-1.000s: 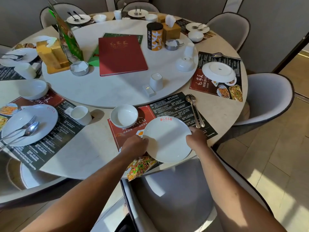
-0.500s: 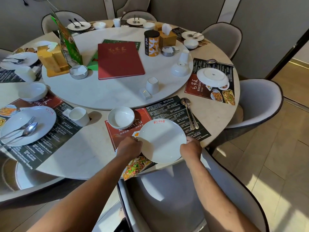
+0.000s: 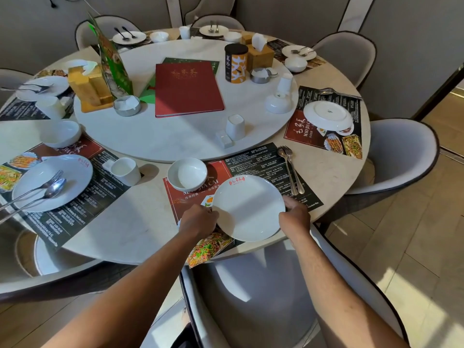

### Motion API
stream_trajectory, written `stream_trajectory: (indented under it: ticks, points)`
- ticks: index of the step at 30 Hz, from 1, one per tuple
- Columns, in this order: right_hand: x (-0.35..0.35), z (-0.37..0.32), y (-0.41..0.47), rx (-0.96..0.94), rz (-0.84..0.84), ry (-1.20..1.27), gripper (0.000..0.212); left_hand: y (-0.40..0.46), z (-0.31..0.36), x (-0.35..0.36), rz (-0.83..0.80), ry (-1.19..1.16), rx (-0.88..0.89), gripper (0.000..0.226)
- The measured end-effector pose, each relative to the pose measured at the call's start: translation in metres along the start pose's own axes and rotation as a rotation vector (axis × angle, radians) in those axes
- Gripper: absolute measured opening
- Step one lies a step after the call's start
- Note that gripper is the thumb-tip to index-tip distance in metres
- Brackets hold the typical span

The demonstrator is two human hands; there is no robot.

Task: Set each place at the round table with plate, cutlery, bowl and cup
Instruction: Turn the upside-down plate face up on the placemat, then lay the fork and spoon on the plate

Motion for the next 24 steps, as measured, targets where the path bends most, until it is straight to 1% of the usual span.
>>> stream_trajectory:
  ticks: [4,12,16,18,20,22,24]
  points:
    - [0.000,0.002,0.000,-0.015,-0.005,0.003,0.053,-0.002,0.000,0.000,0.017,0.005,0.010,0.036]
    - [-0.002,-0.002,-0.002,-0.030,-0.001,0.024,0.055,-0.004,0.000,0.003,0.056,0.036,0.035,0.034]
    - [-0.003,-0.001,0.000,-0.024,0.006,0.031,0.047,-0.006,0.002,0.004,0.071,0.041,0.038,0.035]
    - [-0.003,0.001,0.005,0.003,0.085,0.040,0.037,-0.013,0.006,0.002,0.117,0.111,0.051,0.036]
    - [-0.007,0.003,0.014,0.021,0.222,-0.011,0.034,-0.023,0.013,0.002,0.237,0.257,0.095,0.038]
    - [-0.014,0.003,0.024,-0.035,0.329,-0.132,0.028,-0.033,0.021,0.003,0.365,0.387,0.171,0.042]
    - [-0.022,-0.002,0.034,-0.106,0.386,-0.258,0.020,-0.033,0.028,0.007,0.427,0.466,0.279,0.050]
Point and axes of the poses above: each hand's wrist, its own y-axis towards the middle knuckle, its own x-axis out of the palm, z = x × y, the point moved 1 cm from there along y, towards the middle knuckle, and after that the axes turned 3 degrees about -z, right-handed, at the moved point
